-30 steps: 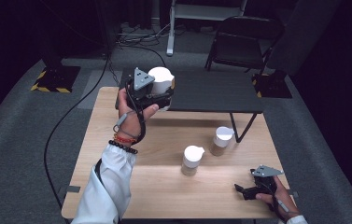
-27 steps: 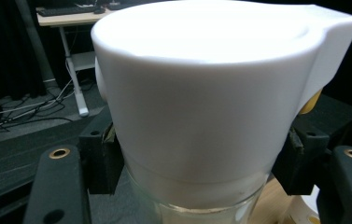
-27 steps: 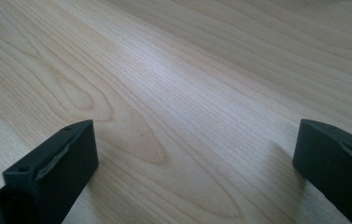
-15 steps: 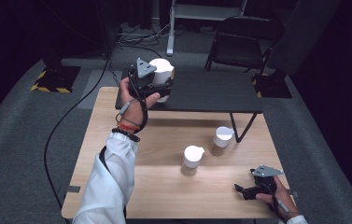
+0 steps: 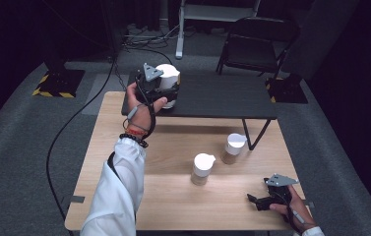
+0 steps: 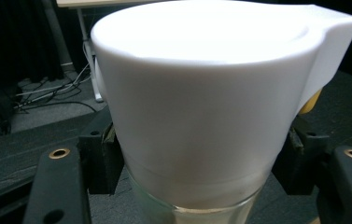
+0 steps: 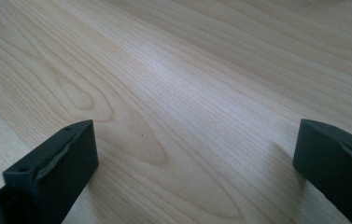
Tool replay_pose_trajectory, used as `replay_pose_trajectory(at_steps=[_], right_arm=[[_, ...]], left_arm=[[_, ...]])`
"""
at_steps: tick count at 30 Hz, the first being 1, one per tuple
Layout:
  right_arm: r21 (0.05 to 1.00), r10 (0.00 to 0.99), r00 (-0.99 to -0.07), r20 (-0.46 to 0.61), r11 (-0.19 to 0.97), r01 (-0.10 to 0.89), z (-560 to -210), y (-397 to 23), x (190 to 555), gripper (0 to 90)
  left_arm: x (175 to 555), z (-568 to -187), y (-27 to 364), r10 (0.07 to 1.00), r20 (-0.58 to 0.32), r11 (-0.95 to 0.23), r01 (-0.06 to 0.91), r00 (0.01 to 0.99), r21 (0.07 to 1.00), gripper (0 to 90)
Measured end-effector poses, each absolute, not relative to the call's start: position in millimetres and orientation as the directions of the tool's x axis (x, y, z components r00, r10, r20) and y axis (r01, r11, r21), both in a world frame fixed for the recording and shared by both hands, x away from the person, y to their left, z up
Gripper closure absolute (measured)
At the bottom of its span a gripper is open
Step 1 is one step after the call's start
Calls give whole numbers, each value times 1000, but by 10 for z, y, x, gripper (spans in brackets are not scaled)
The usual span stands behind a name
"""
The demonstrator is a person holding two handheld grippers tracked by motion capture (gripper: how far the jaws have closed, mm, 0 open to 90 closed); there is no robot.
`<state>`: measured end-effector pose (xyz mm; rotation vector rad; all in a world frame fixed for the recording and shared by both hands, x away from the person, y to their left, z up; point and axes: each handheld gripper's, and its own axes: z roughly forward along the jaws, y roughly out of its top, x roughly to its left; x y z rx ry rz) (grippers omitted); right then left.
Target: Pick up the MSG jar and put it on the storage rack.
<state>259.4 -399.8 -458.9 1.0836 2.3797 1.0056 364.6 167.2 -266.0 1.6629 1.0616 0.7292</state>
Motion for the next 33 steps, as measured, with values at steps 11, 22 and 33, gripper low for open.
replay_pose_trajectory(at_steps=[11,22,33], right_arm=[[721,758,-652,-14,460,518,-4589,-3998,2595,0],[721,759,-651,-13,458,520,-4587,-3992,2598,0],[721,759,-651,-13,458,520,-4587,-3992,2598,0]], left_arm=[[3653,-2745,1702,893,-6,-133,278,450,951,294],[3665,-2883,1633,906,-7,-125,282,423,951,230],[3644,-2903,1549,926,0,-113,277,378,954,136]])
